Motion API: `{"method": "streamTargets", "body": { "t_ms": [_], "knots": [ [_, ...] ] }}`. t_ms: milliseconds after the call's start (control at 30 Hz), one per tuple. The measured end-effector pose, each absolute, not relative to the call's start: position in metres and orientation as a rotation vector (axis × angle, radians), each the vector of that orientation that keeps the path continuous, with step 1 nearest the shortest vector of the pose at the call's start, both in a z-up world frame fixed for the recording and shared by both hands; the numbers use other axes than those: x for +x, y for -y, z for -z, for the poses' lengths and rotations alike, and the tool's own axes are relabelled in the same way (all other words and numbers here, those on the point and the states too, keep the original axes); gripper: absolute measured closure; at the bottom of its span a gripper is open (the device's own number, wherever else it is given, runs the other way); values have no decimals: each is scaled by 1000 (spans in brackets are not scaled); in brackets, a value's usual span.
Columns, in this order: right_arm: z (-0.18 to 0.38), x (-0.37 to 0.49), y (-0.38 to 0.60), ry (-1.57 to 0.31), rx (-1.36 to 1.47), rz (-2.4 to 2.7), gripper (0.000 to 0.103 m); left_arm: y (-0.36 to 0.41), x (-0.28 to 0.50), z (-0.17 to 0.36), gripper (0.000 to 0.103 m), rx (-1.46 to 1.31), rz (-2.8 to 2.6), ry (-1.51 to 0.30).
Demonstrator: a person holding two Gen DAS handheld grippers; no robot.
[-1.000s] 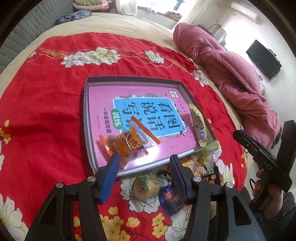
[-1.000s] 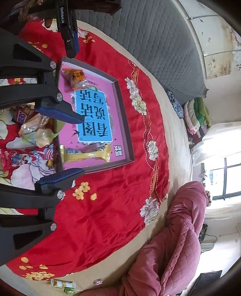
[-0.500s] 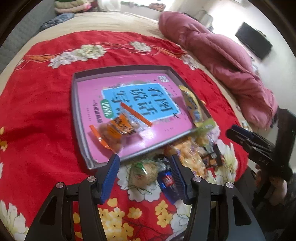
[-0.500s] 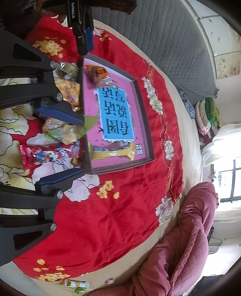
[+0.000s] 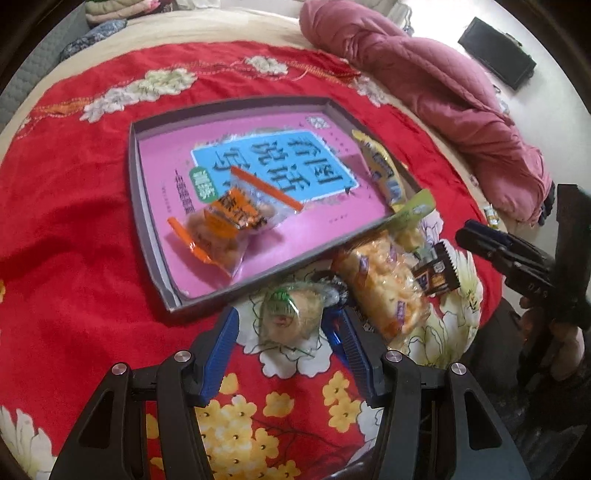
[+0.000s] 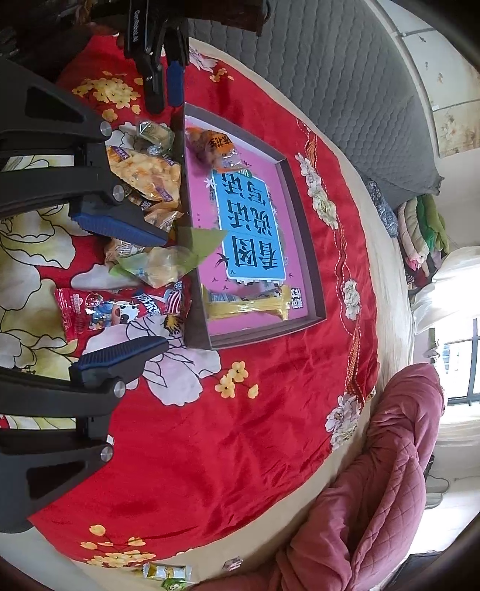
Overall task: Organize snacks
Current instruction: 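Move right tool to the red cartoon packet while left tool moves to the clear green-labelled bag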
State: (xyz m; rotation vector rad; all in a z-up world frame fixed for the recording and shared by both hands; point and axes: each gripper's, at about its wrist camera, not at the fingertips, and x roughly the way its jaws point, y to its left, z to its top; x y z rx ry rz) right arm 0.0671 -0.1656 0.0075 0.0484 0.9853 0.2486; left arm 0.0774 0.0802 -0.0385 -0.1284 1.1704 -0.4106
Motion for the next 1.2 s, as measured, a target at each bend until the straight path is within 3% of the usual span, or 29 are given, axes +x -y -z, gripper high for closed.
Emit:
{"method": "streamTargets", "body": {
  "t_ms": [1200],
  "knots": [
    [23,63,160,-1066,-15,-244,53,-65,86,71,45,-143,408,-1277]
  ]
}}
